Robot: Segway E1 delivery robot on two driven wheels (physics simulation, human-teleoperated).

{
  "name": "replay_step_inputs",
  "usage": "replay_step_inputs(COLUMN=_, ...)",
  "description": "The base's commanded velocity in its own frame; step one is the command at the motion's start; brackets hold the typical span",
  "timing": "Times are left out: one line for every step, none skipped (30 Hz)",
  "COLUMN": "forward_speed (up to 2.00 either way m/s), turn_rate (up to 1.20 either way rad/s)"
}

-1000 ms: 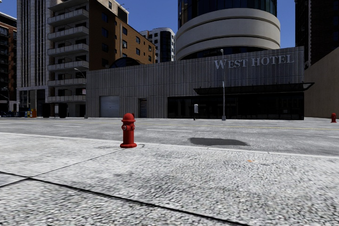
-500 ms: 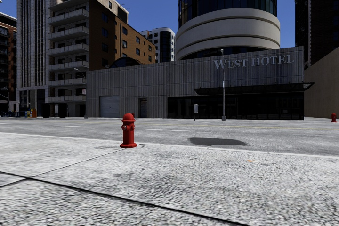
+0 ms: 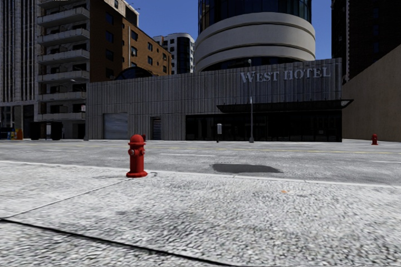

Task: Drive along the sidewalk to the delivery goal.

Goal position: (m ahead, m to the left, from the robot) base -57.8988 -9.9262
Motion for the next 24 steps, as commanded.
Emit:
replay_step_inputs(forward_speed=1.57, turn_rate=-0.57)
replay_step_inputs(forward_speed=1.57, turn_rate=-0.6)
replay_step_inputs(forward_speed=1.57, turn_rate=-0.6)
replay_step_inputs(forward_speed=1.57, turn_rate=-0.62)
replay_step_inputs(forward_speed=1.57, turn_rate=-0.62)
replay_step_inputs(forward_speed=1.57, turn_rate=-0.63)
replay_step_inputs(forward_speed=1.57, turn_rate=-0.63)
replay_step_inputs(forward_speed=1.57, turn_rate=-0.63)
replay_step_inputs(forward_speed=1.58, turn_rate=-0.63)
replay_step_inputs(forward_speed=1.58, turn_rate=-0.63)
replay_step_inputs(forward_speed=1.61, turn_rate=-0.63)
replay_step_inputs(forward_speed=1.65, turn_rate=-0.63)
replay_step_inputs(forward_speed=1.65, turn_rate=-0.63)
replay_step_inputs(forward_speed=1.68, turn_rate=-0.64)
replay_step_inputs(forward_speed=1.69, turn_rate=-0.66)
replay_step_inputs(forward_speed=1.7, turn_rate=-0.68)
replay_step_inputs(forward_speed=1.7, turn_rate=-0.68)
replay_step_inputs(forward_speed=1.7, turn_rate=-0.7)
replay_step_inputs(forward_speed=1.7, turn_rate=-0.73)
replay_step_inputs(forward_speed=1.7, turn_rate=-0.75)
replay_step_inputs(forward_speed=1.7, turn_rate=-0.78)
replay_step_inputs(forward_speed=1.7, turn_rate=-0.78)
replay_step_inputs(forward_speed=1.7, turn_rate=-0.8)
replay_step_inputs(forward_speed=1.7, turn_rate=-0.81)
